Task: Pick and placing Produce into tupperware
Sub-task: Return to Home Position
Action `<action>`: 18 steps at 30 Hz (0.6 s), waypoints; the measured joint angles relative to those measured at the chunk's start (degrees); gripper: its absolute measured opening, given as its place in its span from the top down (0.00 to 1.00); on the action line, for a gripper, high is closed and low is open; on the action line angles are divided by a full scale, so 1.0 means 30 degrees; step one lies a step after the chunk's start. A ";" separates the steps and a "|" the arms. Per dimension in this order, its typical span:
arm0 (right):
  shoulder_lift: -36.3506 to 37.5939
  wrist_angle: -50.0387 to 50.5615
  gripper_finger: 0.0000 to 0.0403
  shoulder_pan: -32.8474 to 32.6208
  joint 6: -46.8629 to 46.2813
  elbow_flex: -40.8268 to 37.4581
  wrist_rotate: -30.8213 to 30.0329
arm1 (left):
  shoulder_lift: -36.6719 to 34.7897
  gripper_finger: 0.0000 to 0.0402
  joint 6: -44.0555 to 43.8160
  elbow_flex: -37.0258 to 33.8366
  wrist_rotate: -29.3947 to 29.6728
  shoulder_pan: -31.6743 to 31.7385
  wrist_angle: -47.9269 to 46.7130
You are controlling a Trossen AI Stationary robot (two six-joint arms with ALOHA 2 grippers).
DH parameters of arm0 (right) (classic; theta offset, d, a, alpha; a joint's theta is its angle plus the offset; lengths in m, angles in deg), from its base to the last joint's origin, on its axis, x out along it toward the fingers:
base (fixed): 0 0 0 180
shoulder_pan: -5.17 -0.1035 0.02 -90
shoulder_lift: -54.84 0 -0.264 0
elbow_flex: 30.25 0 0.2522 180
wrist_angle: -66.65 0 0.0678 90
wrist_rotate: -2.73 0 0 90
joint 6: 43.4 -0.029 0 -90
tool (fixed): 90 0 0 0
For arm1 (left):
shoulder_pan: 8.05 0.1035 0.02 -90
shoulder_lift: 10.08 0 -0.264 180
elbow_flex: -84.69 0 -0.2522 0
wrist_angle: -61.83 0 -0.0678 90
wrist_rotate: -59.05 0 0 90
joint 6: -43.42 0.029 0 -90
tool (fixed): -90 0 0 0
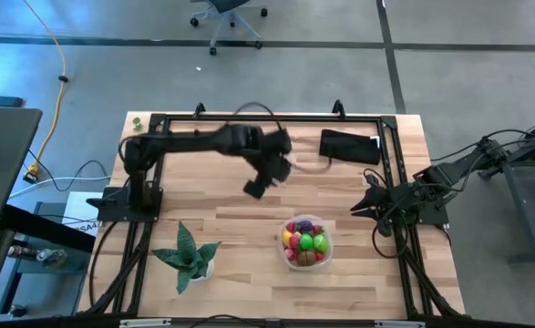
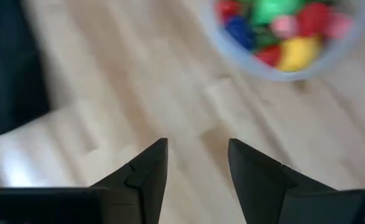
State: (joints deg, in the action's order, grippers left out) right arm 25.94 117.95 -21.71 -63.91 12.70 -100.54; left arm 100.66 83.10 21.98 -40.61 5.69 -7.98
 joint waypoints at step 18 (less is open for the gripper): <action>0.0000 -0.0007 0.87 -0.0001 0.0006 0.0000 -0.0007 | -0.0797 0.65 -0.0891 0.0022 -0.3212 0.4430 -0.0053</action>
State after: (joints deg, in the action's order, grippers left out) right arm 25.94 117.93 -21.71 -63.89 12.70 -100.57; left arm 98.27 80.43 22.04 -50.24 18.98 -8.14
